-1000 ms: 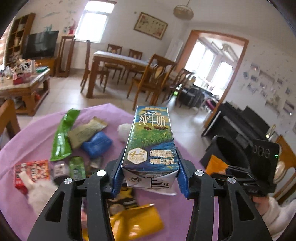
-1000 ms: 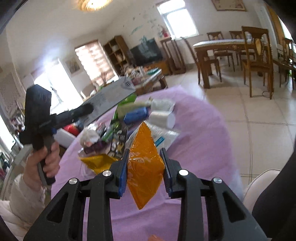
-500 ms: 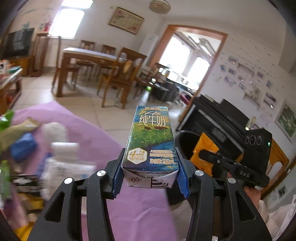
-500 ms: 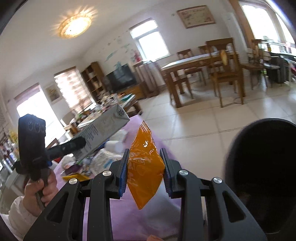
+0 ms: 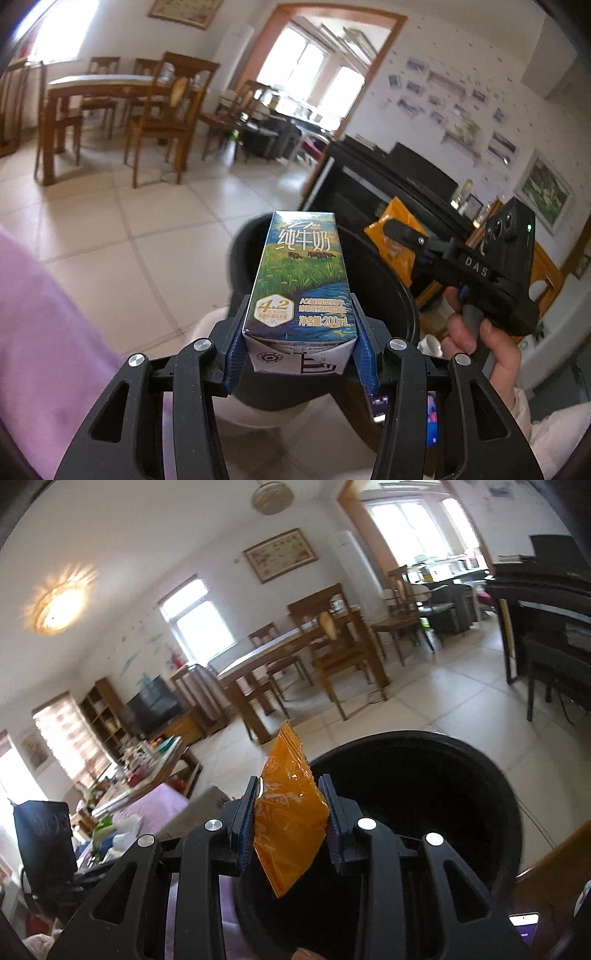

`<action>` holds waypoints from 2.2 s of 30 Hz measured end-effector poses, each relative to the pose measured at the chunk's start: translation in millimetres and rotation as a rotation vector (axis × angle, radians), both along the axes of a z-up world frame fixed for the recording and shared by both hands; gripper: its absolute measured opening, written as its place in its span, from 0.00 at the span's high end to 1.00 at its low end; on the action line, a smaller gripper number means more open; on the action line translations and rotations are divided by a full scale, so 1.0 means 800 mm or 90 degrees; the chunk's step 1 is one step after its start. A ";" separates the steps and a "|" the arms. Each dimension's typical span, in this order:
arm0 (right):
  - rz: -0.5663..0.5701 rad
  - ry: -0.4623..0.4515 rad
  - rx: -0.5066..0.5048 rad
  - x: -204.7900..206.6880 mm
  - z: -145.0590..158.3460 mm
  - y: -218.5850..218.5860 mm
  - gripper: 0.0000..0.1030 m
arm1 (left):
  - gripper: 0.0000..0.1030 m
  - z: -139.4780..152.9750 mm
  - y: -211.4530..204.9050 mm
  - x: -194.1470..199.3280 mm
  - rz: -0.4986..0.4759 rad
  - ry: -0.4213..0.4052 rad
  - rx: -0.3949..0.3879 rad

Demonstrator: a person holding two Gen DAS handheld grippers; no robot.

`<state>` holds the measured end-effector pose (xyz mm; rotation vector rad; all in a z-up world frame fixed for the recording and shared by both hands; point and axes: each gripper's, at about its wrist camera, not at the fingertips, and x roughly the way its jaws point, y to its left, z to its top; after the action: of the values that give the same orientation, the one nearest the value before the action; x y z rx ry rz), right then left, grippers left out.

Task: Collect trash
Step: 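Carry the orange wrapper and milk carton with both tools over the bin, then open both tools to drop the wrapper and carton into the bin, then grasp the green sachet with the left tool while the right tool grasps the white packet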

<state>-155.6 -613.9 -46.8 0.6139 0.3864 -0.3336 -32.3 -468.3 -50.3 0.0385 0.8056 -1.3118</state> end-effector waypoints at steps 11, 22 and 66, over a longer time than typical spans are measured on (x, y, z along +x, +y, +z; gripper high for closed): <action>-0.040 0.020 0.032 -0.001 -0.041 -0.018 0.69 | 0.53 -0.040 -0.094 -0.006 -0.010 0.012 0.045; -0.049 0.023 0.043 -0.009 -0.049 -0.016 0.69 | 0.53 -0.044 -0.086 -0.006 -0.014 0.008 0.044; 0.158 0.089 -0.018 0.104 -0.010 0.170 0.05 | 0.05 0.050 0.281 0.119 0.293 -0.029 -0.035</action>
<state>-72.3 -478.3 -54.9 0.5094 0.5854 -0.1449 62.7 -243.4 -10.3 -0.1526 0.6888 -0.8935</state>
